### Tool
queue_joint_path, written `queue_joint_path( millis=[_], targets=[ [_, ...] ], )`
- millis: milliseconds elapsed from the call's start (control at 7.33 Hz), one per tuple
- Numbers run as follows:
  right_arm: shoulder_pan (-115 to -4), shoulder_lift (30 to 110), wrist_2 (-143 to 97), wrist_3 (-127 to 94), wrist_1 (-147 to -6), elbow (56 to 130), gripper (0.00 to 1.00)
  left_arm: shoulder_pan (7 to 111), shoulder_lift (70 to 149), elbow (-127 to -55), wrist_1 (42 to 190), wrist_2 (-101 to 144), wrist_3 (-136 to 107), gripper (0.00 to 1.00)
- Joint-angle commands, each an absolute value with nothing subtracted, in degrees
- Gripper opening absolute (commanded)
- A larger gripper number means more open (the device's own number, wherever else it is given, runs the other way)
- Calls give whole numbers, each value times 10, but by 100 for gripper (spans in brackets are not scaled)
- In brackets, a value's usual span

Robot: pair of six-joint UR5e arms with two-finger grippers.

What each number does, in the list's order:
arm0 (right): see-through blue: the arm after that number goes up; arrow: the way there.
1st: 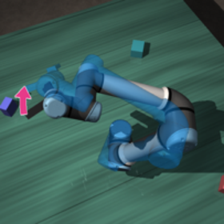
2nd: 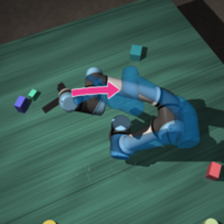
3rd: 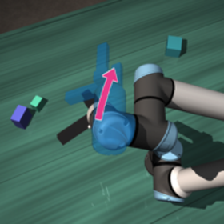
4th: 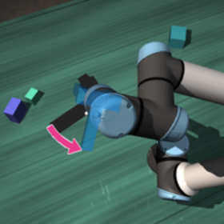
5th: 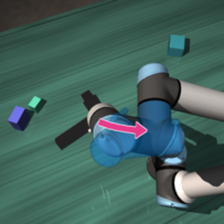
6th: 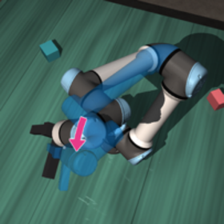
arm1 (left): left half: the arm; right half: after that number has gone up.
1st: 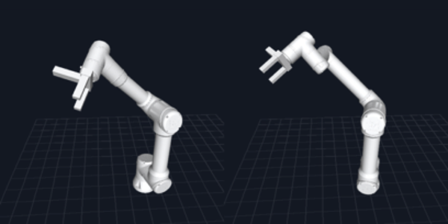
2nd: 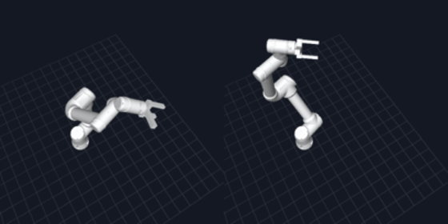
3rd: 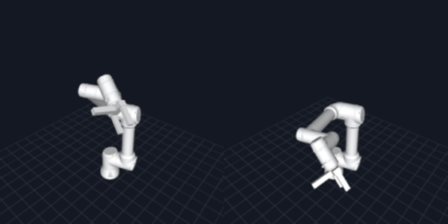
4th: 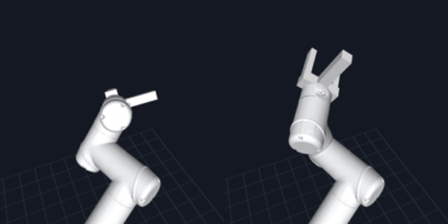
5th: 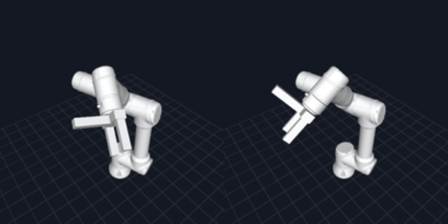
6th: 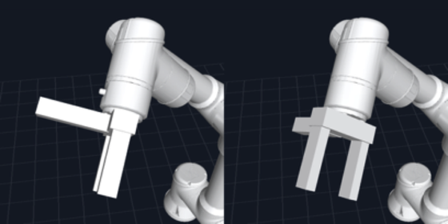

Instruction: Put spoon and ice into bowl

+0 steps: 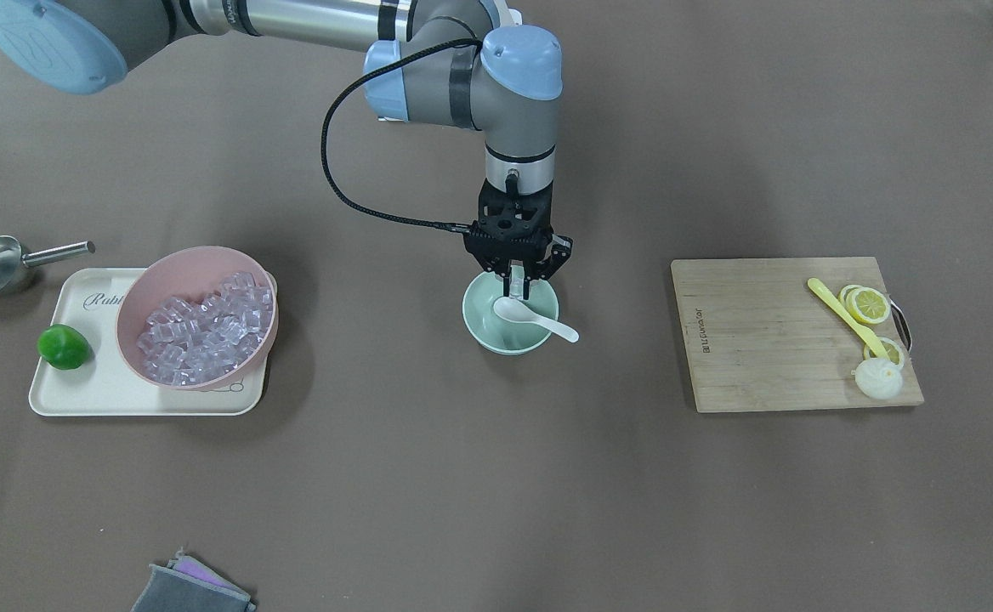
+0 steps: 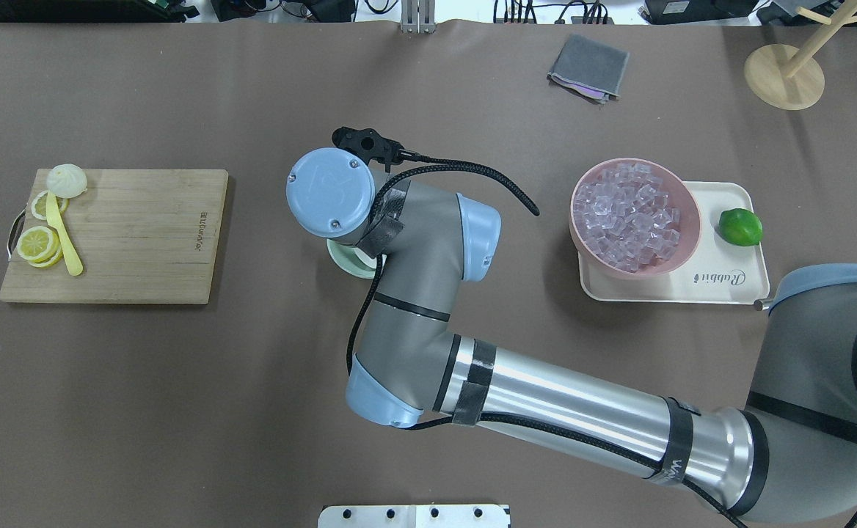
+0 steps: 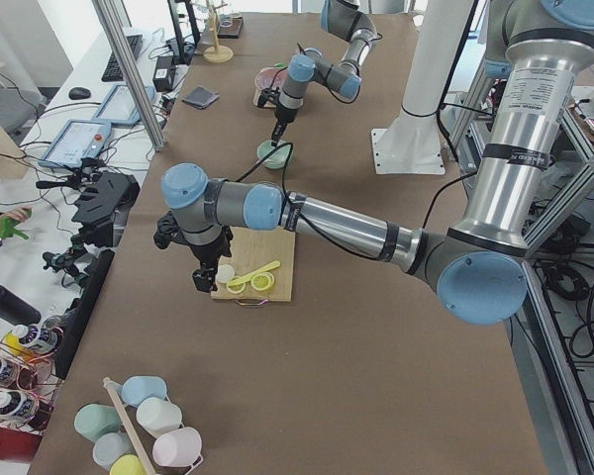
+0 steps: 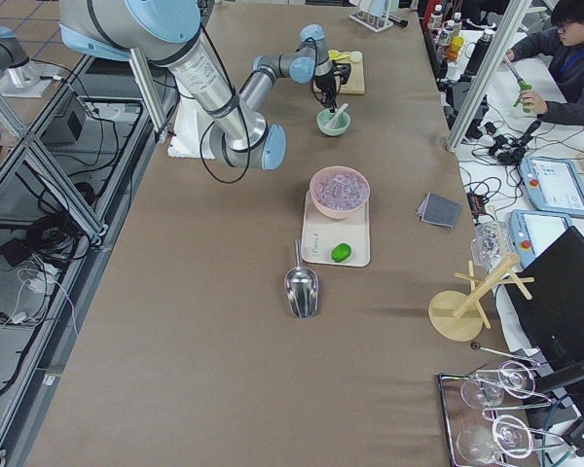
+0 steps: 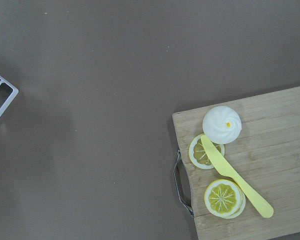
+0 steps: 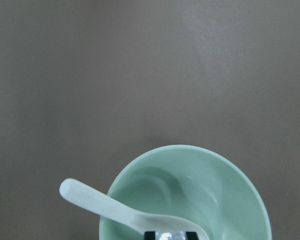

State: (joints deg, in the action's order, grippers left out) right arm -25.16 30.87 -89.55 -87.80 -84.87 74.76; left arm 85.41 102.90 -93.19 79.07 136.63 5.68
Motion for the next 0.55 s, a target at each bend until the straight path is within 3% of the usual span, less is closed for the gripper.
queue_joint_path(
  millis=[0,409],
  targets=[
    [-240,307,-888,-888,-829,727,100,853,1028,-931,791,1368,57,99],
    [-292,309,-1016,-887,-831,747,100,853,1028,-928,785,1368,56,99]
  ],
)
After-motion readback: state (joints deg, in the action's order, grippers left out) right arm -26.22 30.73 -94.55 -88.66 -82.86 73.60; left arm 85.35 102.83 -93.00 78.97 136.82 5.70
